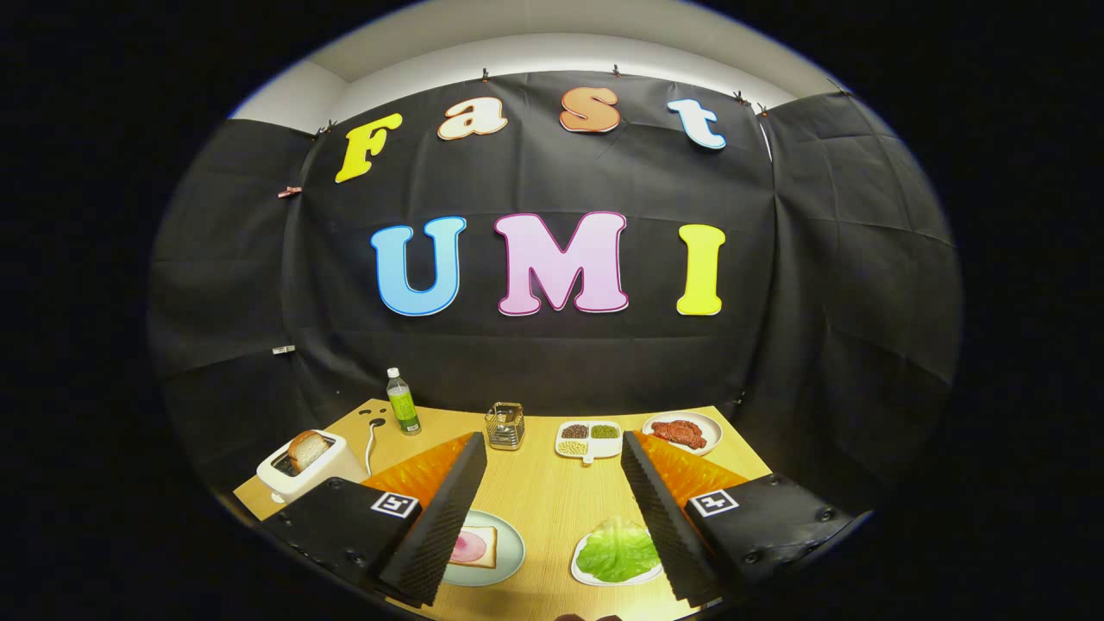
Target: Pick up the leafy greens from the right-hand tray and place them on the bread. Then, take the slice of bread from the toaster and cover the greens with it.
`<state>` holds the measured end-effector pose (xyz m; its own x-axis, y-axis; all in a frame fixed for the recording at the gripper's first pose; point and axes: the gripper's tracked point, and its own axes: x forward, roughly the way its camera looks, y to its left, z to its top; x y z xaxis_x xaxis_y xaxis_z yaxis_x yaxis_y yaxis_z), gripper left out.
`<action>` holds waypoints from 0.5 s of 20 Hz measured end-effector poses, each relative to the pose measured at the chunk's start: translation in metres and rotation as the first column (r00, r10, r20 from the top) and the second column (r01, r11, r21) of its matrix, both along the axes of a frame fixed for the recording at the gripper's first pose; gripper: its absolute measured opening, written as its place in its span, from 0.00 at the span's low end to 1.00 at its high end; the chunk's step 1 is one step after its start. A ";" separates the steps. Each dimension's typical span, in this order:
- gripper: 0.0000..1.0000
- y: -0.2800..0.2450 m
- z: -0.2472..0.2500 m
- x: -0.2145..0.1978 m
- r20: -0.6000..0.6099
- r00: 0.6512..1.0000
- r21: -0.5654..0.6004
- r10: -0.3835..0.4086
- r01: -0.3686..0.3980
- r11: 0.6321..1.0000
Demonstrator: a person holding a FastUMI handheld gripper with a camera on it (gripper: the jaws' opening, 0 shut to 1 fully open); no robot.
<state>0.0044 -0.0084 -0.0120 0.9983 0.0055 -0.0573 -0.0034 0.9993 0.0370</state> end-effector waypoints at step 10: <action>0.99 -0.014 -0.015 0.007 -0.074 0.997 0.048 -0.021 0.025 0.999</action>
<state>0.0113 -0.0219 -0.0272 0.9913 -0.0127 -0.1309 0.0239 0.9961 0.0846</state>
